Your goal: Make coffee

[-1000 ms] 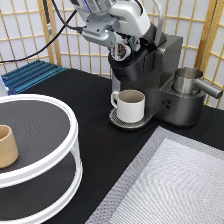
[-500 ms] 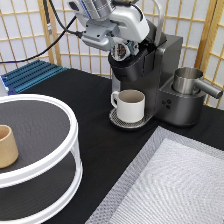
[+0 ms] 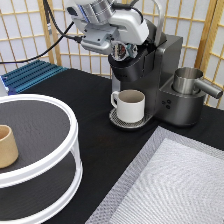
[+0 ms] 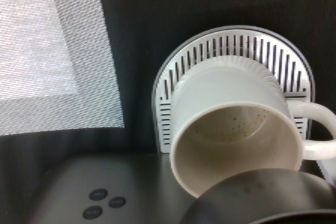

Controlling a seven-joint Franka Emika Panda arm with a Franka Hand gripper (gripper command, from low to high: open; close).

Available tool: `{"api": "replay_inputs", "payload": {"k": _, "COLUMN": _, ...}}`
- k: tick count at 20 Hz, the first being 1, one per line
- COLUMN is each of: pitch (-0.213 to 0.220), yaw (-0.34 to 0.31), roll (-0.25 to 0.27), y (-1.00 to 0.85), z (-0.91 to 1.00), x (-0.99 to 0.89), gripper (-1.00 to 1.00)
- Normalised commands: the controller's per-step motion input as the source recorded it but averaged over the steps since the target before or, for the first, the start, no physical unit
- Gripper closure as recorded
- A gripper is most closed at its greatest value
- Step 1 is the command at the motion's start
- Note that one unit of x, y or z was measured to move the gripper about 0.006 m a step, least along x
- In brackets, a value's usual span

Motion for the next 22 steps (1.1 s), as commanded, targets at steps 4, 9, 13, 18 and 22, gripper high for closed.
{"api": "replay_inputs", "payload": {"k": 4, "pitch": 0.0, "yaw": 0.087, "roll": 0.003, "y": -0.02, "z": 0.0, "x": -0.02, "gripper": 1.0}}
{"api": "replay_inputs", "payload": {"k": 9, "pitch": 0.0, "yaw": 0.079, "roll": 0.011, "y": -0.11, "z": 0.0, "x": -0.07, "gripper": 1.0}}
{"api": "replay_inputs", "payload": {"k": 13, "pitch": 0.0, "yaw": 0.077, "roll": 0.01, "y": -0.1, "z": 0.05, "x": -0.1, "gripper": 1.0}}
{"api": "replay_inputs", "payload": {"k": 18, "pitch": 0.0, "yaw": 0.071, "roll": 0.024, "y": -0.08, "z": 0.12, "x": -0.09, "gripper": 1.0}}
{"api": "replay_inputs", "payload": {"k": 22, "pitch": -0.034, "yaw": 0.005, "roll": 0.041, "y": -0.24, "z": 0.46, "x": -0.17, "gripper": 1.0}}
